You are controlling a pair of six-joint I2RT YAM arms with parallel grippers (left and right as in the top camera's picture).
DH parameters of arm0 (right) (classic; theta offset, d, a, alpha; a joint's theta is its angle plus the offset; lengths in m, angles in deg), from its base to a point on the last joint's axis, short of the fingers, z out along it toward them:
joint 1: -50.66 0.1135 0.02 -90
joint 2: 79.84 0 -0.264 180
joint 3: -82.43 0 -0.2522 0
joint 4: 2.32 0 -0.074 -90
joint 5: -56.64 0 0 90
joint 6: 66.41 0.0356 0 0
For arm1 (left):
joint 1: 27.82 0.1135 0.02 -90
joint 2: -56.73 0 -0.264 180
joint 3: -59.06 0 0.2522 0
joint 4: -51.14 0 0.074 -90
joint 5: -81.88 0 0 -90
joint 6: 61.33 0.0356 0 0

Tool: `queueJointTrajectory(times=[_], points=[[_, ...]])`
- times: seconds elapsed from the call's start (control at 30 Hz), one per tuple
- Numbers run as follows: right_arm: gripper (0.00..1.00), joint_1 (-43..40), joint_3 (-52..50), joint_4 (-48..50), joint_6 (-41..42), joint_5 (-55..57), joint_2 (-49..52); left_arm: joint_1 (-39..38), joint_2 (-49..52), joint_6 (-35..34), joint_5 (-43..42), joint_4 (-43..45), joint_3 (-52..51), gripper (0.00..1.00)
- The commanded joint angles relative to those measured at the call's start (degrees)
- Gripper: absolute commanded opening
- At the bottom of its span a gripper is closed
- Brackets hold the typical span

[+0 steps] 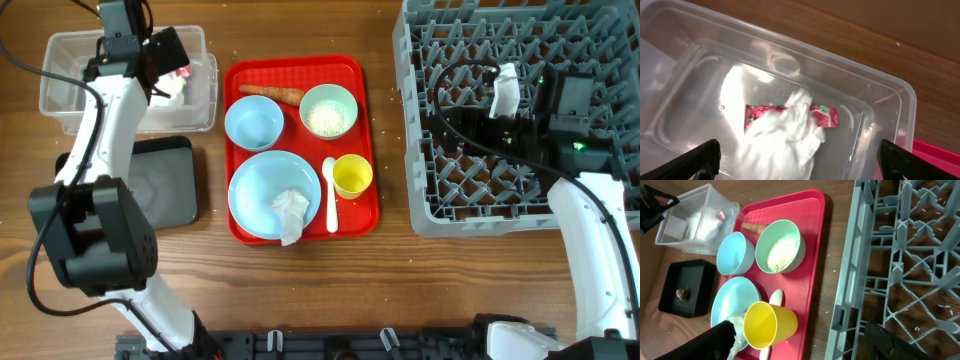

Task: Sort waste into correct bins and load items into the dishwasher rack
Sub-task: 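Lift the red wrapper and drop it into the clear bin, then grasp the white tissue on the plate and drop it in the clear bin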

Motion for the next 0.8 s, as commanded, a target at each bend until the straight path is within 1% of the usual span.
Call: queueJointTrajectory(times=[0.0, 0.07, 0.1, 0.13, 0.17, 0.2, 0.23, 0.27, 0.33, 0.4, 0.43, 0.5, 0.57, 0.63, 0.67, 0.7, 0.77], points=[[0.85, 0.2, 0.9, -0.2, 0.5, 0.5, 0.2, 0.4, -6.4, 5.7, 0.9, -0.3, 0.5, 1.00], [0.86, 0.2, 0.9, 0.0, 0.4, 0.6, 0.2, 0.3, -10.0, 6.2, 0.4, -0.2, 0.5, 1.00], [0.86, 0.2, 0.9, 0.0, 0.4, 0.6, 0.2, 0.2, -11.3, 6.2, -0.9, -1.1, 0.5, 0.99], [0.86, 0.2, 0.9, 0.2, 0.4, 0.6, 0.2, 0.0, -13.1, 6.2, -4.2, -3.7, 0.5, 0.98], [0.86, 0.2, 0.9, 0.2, 0.4, 0.6, 0.2, -0.4, -14.8, 6.2, -9.2, -7.9, 0.5, 0.97], [0.86, 0.2, 0.9, 0.2, 0.5, 0.5, 0.2, -0.9, -15.9, 6.2, -13.2, -12.0, 0.5, 0.93], [0.86, 0.2, 0.9, 0.2, 0.4, 0.6, 0.2, -2.0, -16.9, 6.2, -17.5, -17.6, 0.5, 0.93], [0.86, 0.2, 0.9, 0.2, 0.5, 0.6, 0.2, -3.1, -17.3, 6.2, -20.0, -22.1, 0.5, 0.93], [0.85, 0.2, 0.9, 0.2, 0.5, 0.6, 0.2, -6.9, -17.0, 6.2, -20.9, -33.2, 0.1, 0.93], [0.86, 0.2, 0.9, 0.2, 0.5, 0.5, 0.2, -12.0, -16.6, 5.5, -21.2, -39.8, -3.0, 0.93], [0.86, 0.2, 0.9, 0.2, 0.5, 0.5, 0.2, -13.6, -16.6, 4.5, -21.2, -40.4, -4.4, 0.94], [0.86, 0.2, 0.9, 0.2, 0.5, 0.5, 0.2, -19.6, -16.6, -1.4, -21.0, -38.9, -10.7, 0.95], [0.86, 0.2, 0.9, -0.2, 0.4, 0.5, 0.2, -24.5, -16.5, -7.5, -17.8, -34.0, -17.2, 0.99], [0.86, 0.2, 0.9, -0.2, 0.5, 0.5, 0.2, -27.4, -16.2, -12.6, -15.3, -29.2, -22.2, 1.00], [0.86, 0.2, 0.9, -0.2, 0.5, 0.5, 0.2, -28.7, -16.0, -14.3, -15.4, -25.9, -24.7, 0.98], [0.85, 0.2, 0.9, -0.3, 0.5, 0.5, 0.2, -29.4, -15.9, -14.7, -15.4, -23.9, -26.0, 0.95], [0.85, 0.3, 0.9, -0.5, 0.5, 0.5, 0.2, -32.0, -15.3, -14.5, -13.8, -16.1, -30.6, 0.84]])
